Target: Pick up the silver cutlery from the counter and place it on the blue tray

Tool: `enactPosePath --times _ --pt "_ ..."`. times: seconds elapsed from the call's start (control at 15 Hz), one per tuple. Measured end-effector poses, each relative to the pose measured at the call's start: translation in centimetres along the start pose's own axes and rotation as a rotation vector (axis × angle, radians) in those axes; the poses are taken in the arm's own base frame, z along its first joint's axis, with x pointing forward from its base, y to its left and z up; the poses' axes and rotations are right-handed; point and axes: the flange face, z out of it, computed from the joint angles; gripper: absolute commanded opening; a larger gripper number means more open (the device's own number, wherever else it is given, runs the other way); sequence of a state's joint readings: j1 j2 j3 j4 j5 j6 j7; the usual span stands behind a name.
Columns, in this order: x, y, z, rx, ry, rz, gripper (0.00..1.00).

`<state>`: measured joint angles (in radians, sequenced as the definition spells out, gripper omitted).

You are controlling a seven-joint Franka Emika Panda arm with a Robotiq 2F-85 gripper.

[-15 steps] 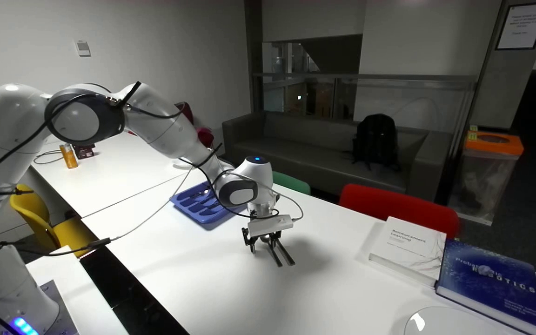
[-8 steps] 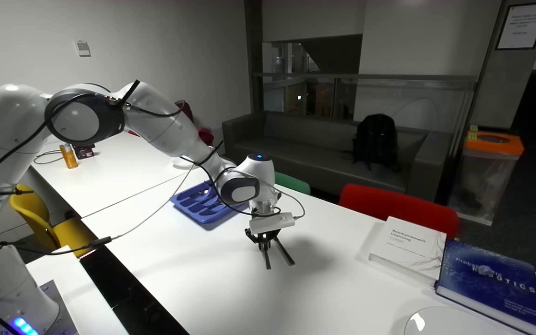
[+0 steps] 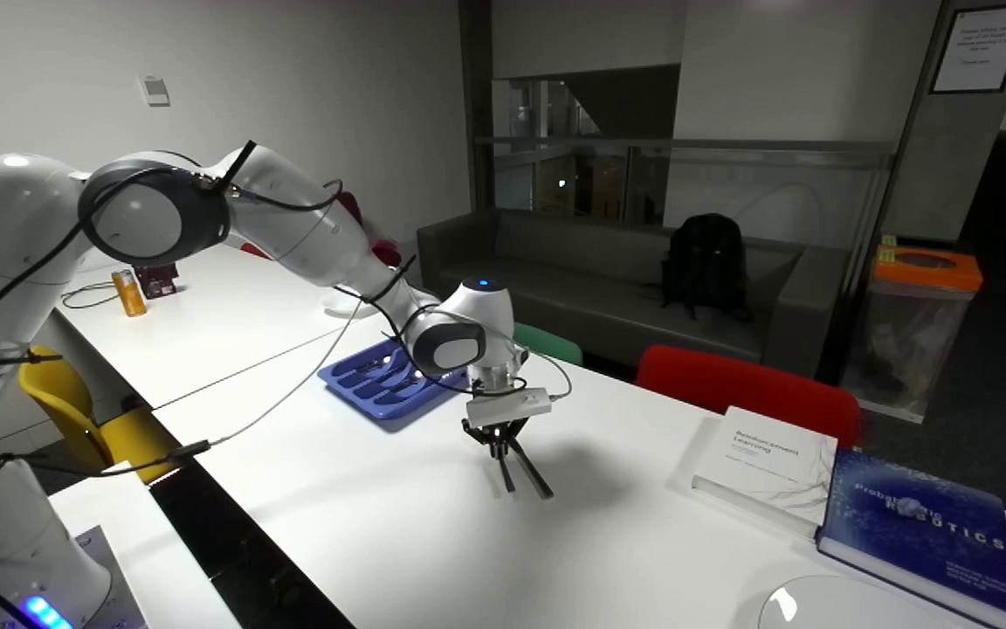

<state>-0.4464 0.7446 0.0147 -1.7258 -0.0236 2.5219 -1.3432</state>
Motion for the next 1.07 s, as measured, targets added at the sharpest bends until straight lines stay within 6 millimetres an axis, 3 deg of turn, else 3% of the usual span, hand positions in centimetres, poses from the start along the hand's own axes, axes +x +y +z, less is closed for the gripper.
enactPosePath --times 0.33,0.6,0.87,1.07 --pt "3.4 -0.3 -5.4 -0.094 0.026 0.159 0.02" --pt "7.4 -2.6 -8.9 -0.125 0.048 0.379 0.02" --pt "12.1 -5.7 -10.5 -0.138 0.081 0.583 0.02" --pt "15.5 -7.9 -10.2 -0.142 0.065 0.645 0.02"
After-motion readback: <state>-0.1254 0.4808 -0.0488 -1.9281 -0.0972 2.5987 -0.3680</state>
